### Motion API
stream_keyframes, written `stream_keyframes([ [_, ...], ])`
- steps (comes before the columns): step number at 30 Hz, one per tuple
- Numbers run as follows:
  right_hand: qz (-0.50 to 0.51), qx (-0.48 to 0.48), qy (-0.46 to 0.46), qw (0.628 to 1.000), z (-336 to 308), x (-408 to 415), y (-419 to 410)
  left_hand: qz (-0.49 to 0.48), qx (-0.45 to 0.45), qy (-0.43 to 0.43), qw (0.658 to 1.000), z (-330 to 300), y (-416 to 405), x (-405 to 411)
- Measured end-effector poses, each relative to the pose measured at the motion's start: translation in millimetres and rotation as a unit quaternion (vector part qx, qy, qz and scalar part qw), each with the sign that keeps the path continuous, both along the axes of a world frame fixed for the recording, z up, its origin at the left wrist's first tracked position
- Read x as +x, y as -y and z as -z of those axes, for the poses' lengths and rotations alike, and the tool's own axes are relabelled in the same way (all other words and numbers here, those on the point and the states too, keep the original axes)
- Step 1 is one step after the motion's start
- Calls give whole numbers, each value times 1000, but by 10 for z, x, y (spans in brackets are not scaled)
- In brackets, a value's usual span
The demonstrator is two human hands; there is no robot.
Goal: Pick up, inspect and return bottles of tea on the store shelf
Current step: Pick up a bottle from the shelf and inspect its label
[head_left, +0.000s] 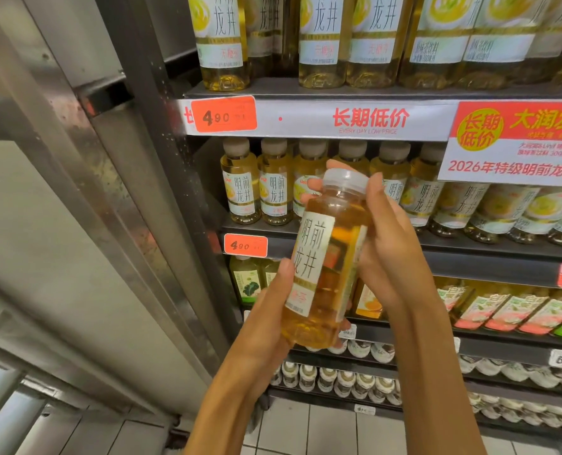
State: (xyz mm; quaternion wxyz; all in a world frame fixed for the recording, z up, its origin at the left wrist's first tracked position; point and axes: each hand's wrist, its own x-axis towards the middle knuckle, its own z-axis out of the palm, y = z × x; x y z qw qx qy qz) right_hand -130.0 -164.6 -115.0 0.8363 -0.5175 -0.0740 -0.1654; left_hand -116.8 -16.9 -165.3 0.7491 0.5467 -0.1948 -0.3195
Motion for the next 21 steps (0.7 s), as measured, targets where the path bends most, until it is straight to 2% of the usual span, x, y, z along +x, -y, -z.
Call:
stream_keyframes([
  [1,-9,12,-3,1000,0,2,-8,28,-24,-27,999,-9,9,-6],
  [3,-6,20,-3,1000,-4,6,-16,45,-24,-23,998,7,37,-17],
  [7,48,-24,16,998,-22,-37,20,-54,84,81,992,-29,106,-4],
  [11,62,-53,1,997,-28,-53,9,-69,82,137,985,-69,171,-21],
  [14,53,-65,-16,996,-17,-34,21,-68,64,86,992,-31,141,-33],
  [18,-4,-22,-18,1000,6,-4,32,-8,10,-33,999,34,67,-59],
  [21,-12,-13,-14,1000,35,5,27,32,-6,-52,998,47,45,-65],
])
